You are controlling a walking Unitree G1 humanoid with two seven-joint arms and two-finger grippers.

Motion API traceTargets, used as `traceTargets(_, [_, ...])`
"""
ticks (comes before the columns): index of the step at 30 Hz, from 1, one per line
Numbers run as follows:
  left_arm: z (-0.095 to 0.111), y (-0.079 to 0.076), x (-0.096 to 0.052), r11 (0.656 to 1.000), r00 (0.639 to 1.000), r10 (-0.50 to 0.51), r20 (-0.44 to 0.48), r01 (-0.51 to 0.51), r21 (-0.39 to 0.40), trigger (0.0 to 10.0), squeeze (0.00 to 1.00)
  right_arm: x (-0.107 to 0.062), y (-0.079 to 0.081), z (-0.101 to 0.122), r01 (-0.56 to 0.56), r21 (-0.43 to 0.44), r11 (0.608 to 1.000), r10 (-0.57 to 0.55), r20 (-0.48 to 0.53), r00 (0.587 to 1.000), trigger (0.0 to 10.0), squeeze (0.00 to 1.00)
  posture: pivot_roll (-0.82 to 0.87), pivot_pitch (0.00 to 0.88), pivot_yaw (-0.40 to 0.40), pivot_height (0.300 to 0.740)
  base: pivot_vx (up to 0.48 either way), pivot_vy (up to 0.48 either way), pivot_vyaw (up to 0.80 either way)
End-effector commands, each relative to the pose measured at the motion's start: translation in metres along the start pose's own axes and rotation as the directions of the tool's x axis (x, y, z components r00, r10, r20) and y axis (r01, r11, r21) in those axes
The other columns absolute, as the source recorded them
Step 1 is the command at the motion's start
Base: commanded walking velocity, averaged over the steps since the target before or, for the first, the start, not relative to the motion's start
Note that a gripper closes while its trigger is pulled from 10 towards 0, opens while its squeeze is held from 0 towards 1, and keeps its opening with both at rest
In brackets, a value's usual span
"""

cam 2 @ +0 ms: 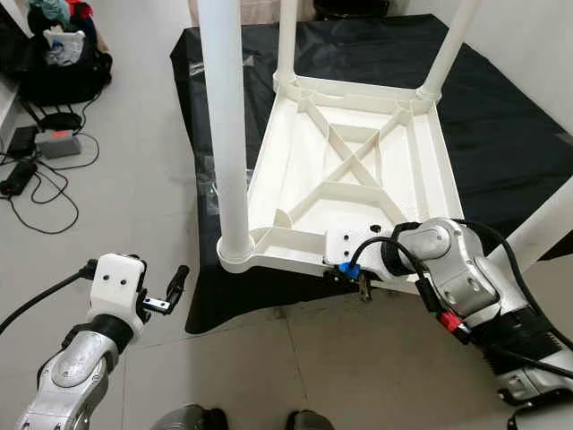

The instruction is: Building children table

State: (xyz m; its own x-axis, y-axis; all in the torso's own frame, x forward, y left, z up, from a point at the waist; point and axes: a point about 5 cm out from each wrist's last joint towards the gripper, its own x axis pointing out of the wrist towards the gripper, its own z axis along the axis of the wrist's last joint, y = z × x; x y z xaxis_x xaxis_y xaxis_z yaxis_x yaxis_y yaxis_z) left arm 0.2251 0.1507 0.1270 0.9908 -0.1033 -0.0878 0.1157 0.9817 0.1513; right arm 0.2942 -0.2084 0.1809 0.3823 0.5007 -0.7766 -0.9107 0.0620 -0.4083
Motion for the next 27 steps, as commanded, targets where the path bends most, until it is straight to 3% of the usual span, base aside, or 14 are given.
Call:
traceTargets(1, [-0.004, -0.002, 0.0, 1.0, 1.0, -0.005, -0.015, 0.005, -0.007, 10.0, 0.0, 0.005, 0.009, -0.001, -0.056, -0.018, 0.998, 0.055, -0.024, 0.998, 0.0, 0.0, -0.05, 0.139, -0.062, 0.74, 0.0, 0.0, 0.0])
traceTargets(4, [-0.004, -0.003, 0.0, 1.0, 1.0, -0.005, -0.016, 0.005, -0.008, 10.0, 0.0, 0.017, 0.008, -0.002, -0.054, -0.036, 0.998, 0.053, -0.031, 0.998, 0.0, 0.0, -0.05, 0.138, -0.063, 0.74, 0.0, 0.0, 0.0])
traceTargets(6, [-0.004, -0.003, -0.001, 1.0, 1.0, -0.004, -0.017, 0.004, -0.008, 10.0, 0.0, 0.026, -0.014, 0.017, 0.091, -0.115, 0.989, -0.083, 0.071, 0.994, 0.0, 0.0, -0.04, 0.135, -0.065, 0.74, 0.0, 0.0, 0.0])
traceTargets(8, [-0.004, -0.003, -0.001, 1.0, 1.0, -0.003, -0.017, 0.003, -0.008, 10.0, 0.0, 0.028, -0.02, 0.024, 0.136, -0.14, 0.981, -0.121, 0.108, 0.987, 0.0, 0.0, -0.04, 0.135, -0.065, 0.74, 0.0, 0.0, 0.0])
traceTargets(11, [-0.004, -0.003, -0.001, 1.0, 1.0, -0.002, -0.017, 0.002, -0.006, 10.0, 0.0, 0.03, -0.033, 0.046, 0.245, -0.286, 0.926, -0.191, 0.203, 0.96, 0.0, 0.0, -0.03, 0.134, -0.071, 0.74, 0.0, 0.0, 0.0])
traceTargets(16, [-0.004, -0.002, -0.002, 1.0, 1.0, -0.001, -0.017, 0.001, -0.005, 10.0, 0.0, 0.034, -0.043, 0.063, 0.302, -0.392, 0.869, -0.213, 0.254, 0.943, 0.0, 0.0, -0.03, 0.135, -0.076, 0.74, 0.0, 0.0, 0.0])
traceTargets(17, [-0.004, -0.002, -0.004, 1.0, 1.0, 0.004, -0.019, -0.004, -0.003, 10.0, 0.0, 0.037, -0.052, 0.076, 0.324, -0.482, 0.814, -0.218, 0.263, 0.94, 0.0, 0.0, -0.01, 0.14, -0.084, 0.74, 0.0, 0.0, 0.0])
traceTargets(23, [-0.004, 0.0, -0.007, 1.0, 1.0, 0.011, -0.02, -0.011, -0.003, 10.0, 0.0, 0.039, -0.057, 0.087, 0.332, -0.548, 0.768, -0.194, 0.294, 0.936, 0.0, 0.0, -0.01, 0.149, -0.085, 0.74, 0.0, 0.0, 0.0])
traceTargets(27, [-0.004, 0.001, -0.008, 1.0, 1.0, 0.011, -0.024, -0.011, -0.001, 10.0, 0.0, 0.046, -0.051, 0.084, 0.313, -0.582, 0.751, -0.153, 0.308, 0.939, 0.0, 0.0, -0.01, 0.158, -0.079, 0.74, 0.0, 0.0, 0.0])
